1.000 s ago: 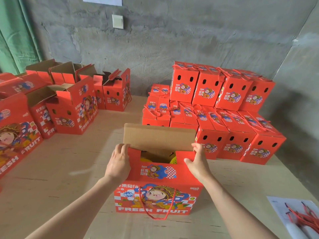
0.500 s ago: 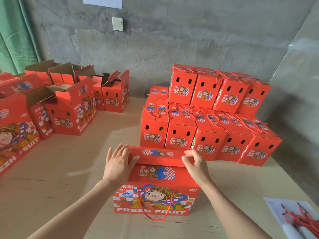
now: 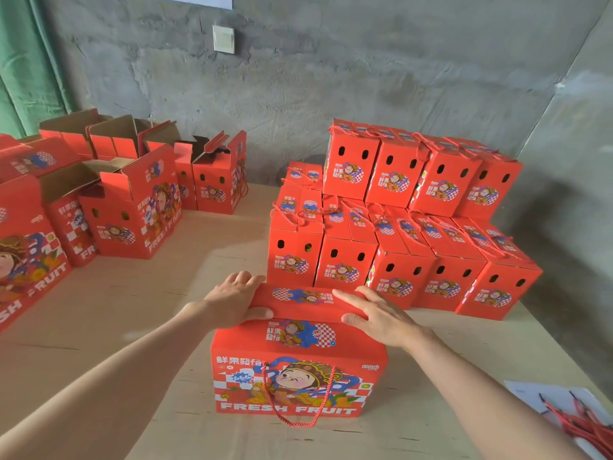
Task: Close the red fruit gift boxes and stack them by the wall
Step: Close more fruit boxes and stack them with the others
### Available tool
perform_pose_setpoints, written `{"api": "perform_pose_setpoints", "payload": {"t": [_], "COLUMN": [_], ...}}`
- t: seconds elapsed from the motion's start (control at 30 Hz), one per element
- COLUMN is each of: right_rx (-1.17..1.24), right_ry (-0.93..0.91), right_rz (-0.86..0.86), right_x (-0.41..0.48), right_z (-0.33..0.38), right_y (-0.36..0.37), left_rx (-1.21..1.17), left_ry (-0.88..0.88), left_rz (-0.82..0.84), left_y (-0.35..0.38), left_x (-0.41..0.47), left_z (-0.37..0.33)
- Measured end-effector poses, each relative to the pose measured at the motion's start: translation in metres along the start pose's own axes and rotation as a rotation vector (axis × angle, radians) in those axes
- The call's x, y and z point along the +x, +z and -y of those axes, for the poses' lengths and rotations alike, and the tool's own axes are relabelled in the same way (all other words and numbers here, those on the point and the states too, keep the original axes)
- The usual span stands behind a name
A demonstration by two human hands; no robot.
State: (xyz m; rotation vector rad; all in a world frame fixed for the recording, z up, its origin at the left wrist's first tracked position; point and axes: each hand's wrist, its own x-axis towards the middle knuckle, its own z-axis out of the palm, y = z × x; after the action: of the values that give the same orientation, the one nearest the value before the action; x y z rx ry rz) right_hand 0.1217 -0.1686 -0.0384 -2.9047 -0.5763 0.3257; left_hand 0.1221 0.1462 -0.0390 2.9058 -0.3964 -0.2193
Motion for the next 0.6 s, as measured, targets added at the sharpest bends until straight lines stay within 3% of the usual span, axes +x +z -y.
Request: {"api": "perform_pose_setpoints", "payload": {"t": [0.17, 0.6], "right_rx": [-0.010, -0.049], "right_ry": [0.011, 0.006], "right_rz": [-0.019, 0.011], "right_x": [0.0007, -0.0009], "right_z": [0.0014, 0.0073], "right_y": [-0.0001, -0.0021], "left_rx": [0.146, 0.227], "left_ry": [0.022, 0.076], "left_rz": [0.012, -0.036], "left_y": [0.0000, 0.0001], "left_x": [0.0030, -0.0030], "left_z": [-0.0010, -0.0014]}}
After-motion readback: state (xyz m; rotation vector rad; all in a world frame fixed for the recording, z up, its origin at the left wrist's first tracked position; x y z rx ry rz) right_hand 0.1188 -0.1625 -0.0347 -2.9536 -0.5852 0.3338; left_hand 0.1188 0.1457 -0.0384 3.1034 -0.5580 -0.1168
